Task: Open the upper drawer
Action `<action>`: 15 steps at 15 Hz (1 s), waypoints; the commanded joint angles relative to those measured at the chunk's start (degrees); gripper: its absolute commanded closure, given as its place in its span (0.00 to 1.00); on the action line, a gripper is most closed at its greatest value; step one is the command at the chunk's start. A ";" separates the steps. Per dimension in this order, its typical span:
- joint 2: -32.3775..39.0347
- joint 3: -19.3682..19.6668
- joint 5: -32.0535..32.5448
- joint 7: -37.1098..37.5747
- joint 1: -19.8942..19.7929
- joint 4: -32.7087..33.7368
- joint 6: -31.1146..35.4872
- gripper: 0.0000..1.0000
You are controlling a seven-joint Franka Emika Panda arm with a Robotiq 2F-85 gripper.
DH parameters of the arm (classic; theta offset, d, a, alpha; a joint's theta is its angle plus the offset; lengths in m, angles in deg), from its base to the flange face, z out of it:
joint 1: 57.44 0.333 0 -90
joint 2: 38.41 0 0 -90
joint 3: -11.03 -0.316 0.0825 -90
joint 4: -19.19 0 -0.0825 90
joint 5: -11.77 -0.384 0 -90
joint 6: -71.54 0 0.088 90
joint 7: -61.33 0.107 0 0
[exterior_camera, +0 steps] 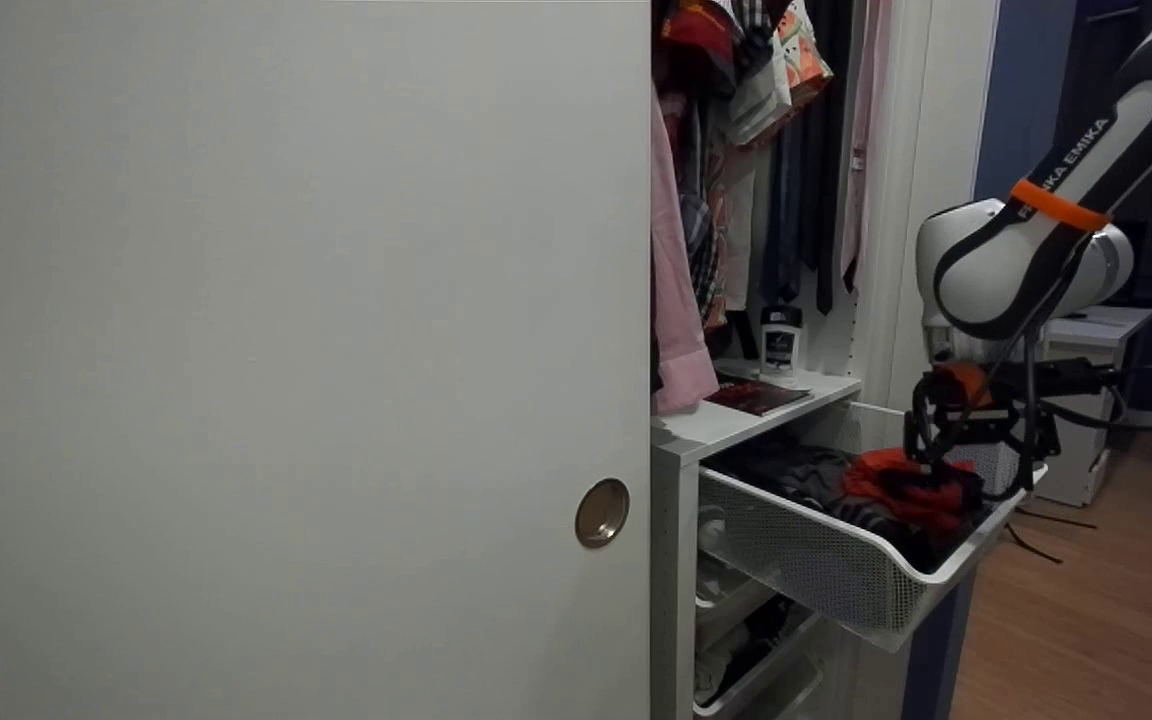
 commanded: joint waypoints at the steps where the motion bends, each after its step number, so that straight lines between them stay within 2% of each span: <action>1: -7.46 -1.29 7.86 0.33 -0.06 -1.55 2.97 0.00; 5: -14.78 -5.13 6.55 -9.77 -1.07 -2.89 3.20 0.00; 10: -25.53 -9.08 3.90 -22.48 -1.08 -9.03 5.22 0.00; 14: -32.64 -9.04 0.17 -35.61 -0.10 -14.86 9.04 0.00; 15: -27.50 -11.46 1.46 -30.15 -2.35 -10.32 6.62 0.00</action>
